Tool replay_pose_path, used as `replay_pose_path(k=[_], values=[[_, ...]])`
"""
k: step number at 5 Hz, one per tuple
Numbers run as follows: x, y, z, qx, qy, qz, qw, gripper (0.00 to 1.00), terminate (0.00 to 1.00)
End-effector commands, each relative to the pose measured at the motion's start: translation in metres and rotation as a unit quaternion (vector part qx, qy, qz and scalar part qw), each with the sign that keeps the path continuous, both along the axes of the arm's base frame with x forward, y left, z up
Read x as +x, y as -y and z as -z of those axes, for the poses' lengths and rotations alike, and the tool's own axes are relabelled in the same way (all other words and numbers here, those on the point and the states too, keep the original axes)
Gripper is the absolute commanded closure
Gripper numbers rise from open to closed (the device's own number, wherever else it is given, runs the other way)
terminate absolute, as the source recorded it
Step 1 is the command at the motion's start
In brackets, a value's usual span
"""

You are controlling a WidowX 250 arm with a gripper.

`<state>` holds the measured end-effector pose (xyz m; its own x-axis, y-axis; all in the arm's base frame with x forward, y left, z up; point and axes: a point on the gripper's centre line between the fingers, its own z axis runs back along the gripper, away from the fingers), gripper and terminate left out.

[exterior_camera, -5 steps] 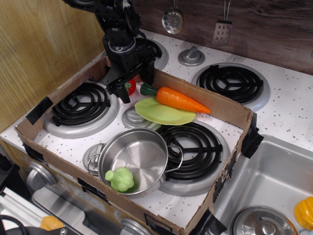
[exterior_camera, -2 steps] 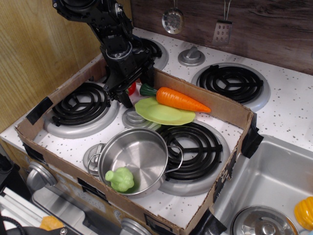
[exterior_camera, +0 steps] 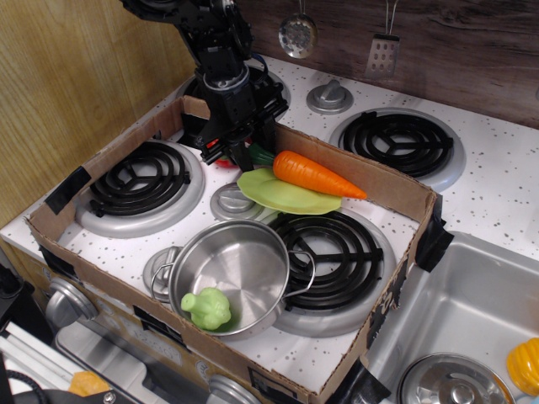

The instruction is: Take carrot off plate

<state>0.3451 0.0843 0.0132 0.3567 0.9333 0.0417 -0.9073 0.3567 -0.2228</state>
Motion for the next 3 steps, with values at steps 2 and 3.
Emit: replay_pose_path(k=[2, 3], values=[[-0.005, -0.014, -0.086, 0.071, 0.086, -0.012, 0.9937, 1.0, 0.0], [-0.015, -0.036, -0.084, 0.066, 0.072, -0.002, 0.9952, 1.0, 0.0]])
